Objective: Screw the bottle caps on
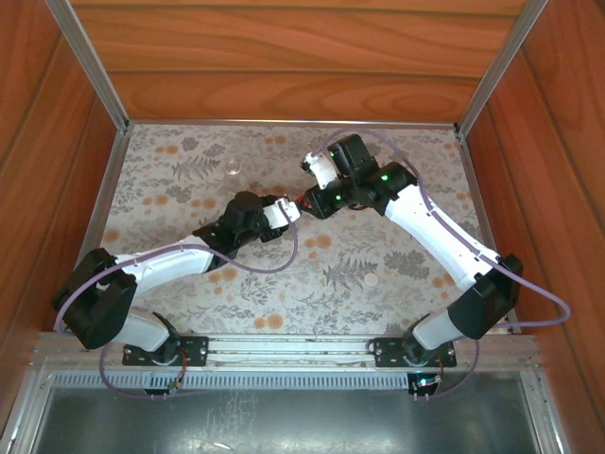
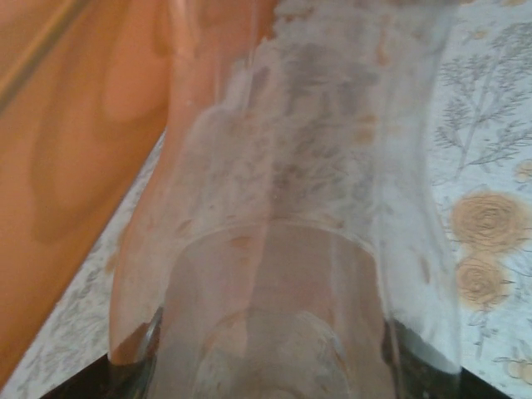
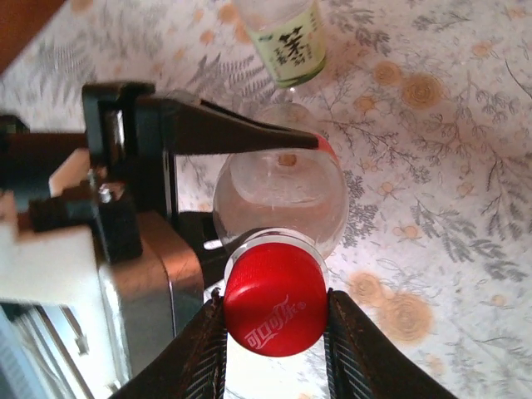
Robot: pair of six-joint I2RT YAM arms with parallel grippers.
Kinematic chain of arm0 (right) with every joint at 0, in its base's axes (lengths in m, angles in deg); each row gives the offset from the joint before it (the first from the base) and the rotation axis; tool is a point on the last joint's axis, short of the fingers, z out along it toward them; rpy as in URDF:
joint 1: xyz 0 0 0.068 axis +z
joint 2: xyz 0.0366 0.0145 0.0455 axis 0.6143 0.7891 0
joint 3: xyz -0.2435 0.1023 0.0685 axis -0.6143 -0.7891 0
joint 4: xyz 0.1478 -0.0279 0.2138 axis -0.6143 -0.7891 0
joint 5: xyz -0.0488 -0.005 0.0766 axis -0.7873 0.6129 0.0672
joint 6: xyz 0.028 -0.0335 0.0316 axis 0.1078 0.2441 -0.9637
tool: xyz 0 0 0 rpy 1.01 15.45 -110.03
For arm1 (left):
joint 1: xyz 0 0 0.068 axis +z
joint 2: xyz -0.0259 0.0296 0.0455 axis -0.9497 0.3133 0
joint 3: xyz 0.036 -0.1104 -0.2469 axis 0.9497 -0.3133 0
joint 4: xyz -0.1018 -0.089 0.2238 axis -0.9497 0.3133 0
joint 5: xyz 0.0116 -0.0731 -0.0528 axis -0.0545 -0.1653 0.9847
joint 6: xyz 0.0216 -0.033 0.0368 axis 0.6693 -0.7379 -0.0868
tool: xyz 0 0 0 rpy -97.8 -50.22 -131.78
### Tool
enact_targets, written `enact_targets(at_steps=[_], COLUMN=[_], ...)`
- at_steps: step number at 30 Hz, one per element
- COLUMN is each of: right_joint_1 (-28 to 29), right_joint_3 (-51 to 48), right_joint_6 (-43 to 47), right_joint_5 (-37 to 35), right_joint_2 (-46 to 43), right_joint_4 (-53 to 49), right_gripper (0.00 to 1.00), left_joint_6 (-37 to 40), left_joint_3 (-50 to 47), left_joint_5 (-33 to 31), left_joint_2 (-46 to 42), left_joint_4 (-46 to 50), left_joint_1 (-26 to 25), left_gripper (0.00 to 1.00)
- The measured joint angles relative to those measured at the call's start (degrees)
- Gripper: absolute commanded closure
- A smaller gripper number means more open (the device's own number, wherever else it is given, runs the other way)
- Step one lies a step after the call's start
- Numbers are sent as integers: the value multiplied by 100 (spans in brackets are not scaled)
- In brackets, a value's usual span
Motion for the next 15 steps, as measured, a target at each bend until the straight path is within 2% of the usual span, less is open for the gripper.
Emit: enact_targets(at_steps=[3,7,8,11,15], right_joint_1=[-13,-57,-87,-199,-313], right_joint_3=[13,227,271,293,94], right_joint_6=[-1073,-2138,-2293,-2662,-2450], right_joint_5=[-52,-37,-17,140,420], right_joint_2=[2,111,133,131,-13], right_joint_4=[59,-129,-162,-155,216], right_gripper=[72,65,62,43,36], left_joint_6=[90,179,186,175,42], left_joint_3=[33,42,42,42,42], left_joint_5=[-164,-310,-323,-365,50], left_joint_2=[-7,-7,-7,-7,0], left_joint_4=[-9,-59,-74,-101,-63], left_joint_1=[0,0,0,0,118], left_gripper=[49,49,49,49,49])
